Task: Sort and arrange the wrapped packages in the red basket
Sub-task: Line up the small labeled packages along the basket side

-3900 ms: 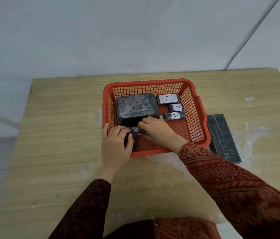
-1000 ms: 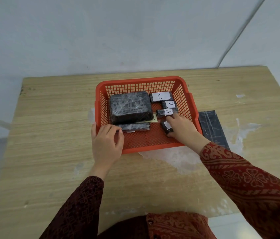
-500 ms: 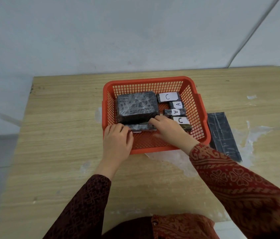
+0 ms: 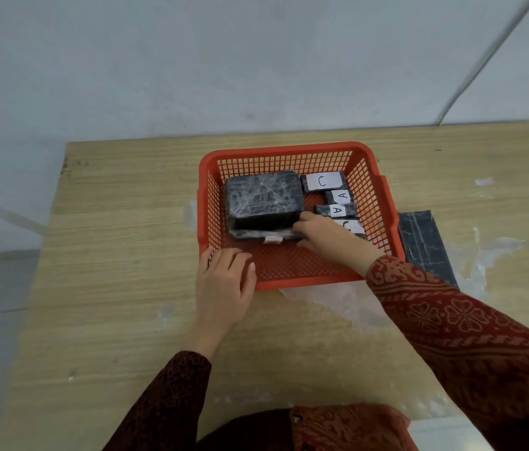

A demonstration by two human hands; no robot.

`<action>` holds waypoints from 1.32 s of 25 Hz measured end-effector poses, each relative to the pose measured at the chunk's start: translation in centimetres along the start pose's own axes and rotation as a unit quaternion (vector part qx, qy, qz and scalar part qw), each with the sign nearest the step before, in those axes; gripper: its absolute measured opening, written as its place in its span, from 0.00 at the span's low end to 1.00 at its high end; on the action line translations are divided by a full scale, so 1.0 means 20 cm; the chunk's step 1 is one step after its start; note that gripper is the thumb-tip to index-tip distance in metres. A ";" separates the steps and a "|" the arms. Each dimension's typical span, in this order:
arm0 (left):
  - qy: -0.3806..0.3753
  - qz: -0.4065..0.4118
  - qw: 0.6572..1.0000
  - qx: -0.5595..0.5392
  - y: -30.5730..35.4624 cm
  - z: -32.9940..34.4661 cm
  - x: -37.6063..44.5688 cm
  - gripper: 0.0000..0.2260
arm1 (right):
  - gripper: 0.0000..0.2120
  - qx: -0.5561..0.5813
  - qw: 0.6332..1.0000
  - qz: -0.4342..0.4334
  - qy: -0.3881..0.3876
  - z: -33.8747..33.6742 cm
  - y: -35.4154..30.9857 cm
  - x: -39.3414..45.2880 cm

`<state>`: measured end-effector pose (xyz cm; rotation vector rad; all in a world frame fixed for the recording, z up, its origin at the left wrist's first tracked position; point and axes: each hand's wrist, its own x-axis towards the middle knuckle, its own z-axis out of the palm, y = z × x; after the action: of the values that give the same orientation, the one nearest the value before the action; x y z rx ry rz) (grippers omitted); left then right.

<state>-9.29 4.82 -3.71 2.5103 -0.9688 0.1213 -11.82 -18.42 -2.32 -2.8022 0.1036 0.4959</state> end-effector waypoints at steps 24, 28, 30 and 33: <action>0.037 0.008 0.999 0.028 0.00 0.05 0.00 0.13 | 0.13 -0.170 0.981 0.060 -0.076 -0.05 0.16 -0.26; 0.032 0.010 0.999 0.027 -0.01 0.05 -0.01 0.13 | 0.11 -0.202 0.973 0.066 -0.089 -0.05 0.15 -0.26; 0.018 0.003 0.999 0.026 0.00 0.04 0.00 0.14 | 0.12 -0.197 0.972 0.069 -0.103 -0.05 0.16 -0.26; -0.025 -0.017 1.000 0.001 0.01 0.01 0.02 0.12 | 0.09 -0.100 0.989 0.073 -0.079 -0.05 0.19 -0.26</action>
<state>-9.25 4.36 -3.71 2.5417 -0.9446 0.0487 -16.80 -22.23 -0.72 -2.9501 0.2375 0.8023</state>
